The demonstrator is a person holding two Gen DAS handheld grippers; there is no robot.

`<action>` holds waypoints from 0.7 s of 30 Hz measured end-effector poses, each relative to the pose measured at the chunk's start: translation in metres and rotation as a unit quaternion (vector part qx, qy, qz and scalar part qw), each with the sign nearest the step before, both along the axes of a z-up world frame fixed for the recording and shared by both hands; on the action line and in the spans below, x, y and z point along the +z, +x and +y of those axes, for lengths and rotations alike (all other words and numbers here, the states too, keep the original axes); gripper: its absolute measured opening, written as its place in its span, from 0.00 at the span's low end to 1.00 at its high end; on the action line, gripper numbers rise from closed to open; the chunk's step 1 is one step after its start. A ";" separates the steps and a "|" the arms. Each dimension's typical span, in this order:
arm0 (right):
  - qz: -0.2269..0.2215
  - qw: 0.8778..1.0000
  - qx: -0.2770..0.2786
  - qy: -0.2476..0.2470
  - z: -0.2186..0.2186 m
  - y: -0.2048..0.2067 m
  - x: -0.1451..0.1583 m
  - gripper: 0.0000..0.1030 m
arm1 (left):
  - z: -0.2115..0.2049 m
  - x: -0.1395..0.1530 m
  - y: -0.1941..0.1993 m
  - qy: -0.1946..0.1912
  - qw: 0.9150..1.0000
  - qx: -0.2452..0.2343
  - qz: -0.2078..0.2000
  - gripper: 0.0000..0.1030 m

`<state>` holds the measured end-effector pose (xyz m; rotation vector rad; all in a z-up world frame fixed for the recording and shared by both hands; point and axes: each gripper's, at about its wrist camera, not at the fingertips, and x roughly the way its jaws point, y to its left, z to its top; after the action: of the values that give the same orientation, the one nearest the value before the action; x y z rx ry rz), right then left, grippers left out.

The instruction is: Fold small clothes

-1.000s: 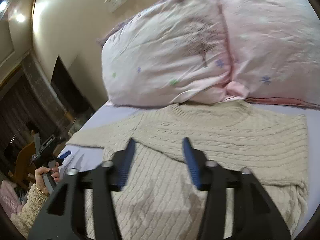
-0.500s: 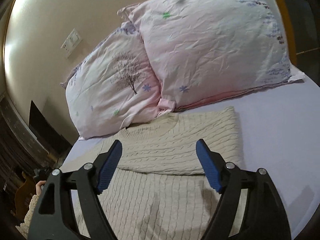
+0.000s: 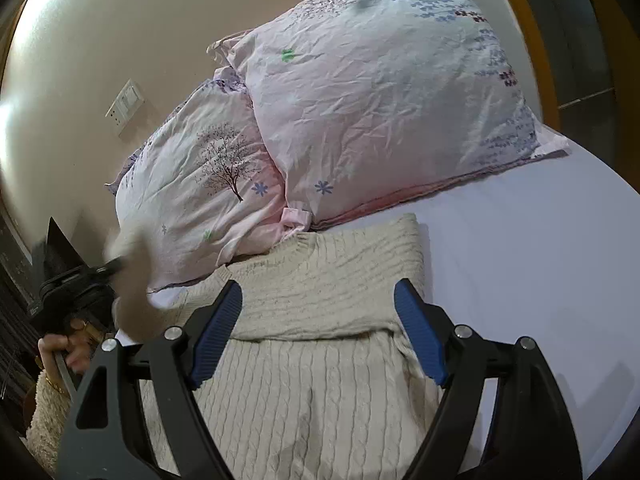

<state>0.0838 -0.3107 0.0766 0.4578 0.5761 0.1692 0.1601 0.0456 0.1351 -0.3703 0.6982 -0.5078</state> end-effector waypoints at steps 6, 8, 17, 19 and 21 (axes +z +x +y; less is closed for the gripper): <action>0.033 0.999 0.034 0.005 -0.019 -0.045 -0.008 0.78 | -0.081 -0.037 -0.034 0.057 0.989 -0.128 0.050 0.07; 0.053 0.997 0.061 0.006 -0.029 -0.063 -0.013 0.82 | -0.046 -0.031 -0.064 0.069 0.991 -0.112 0.035 0.13; 0.176 0.954 0.193 0.149 -0.056 -0.153 -0.058 0.82 | 0.122 -0.051 -0.217 0.024 0.993 -0.058 0.103 0.60; 0.211 0.947 0.185 0.159 -0.054 -0.161 -0.071 0.82 | 0.142 -0.072 -0.235 -0.004 0.989 -0.041 0.140 0.60; 0.258 0.935 0.171 0.175 -0.054 -0.161 -0.090 0.78 | 0.146 -0.092 -0.240 -0.013 0.985 -0.028 0.168 0.60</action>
<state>-0.0772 -0.3643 -0.0139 0.7554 1.1524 0.4984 -0.0796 0.1915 0.0427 -0.4672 1.0307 -0.5122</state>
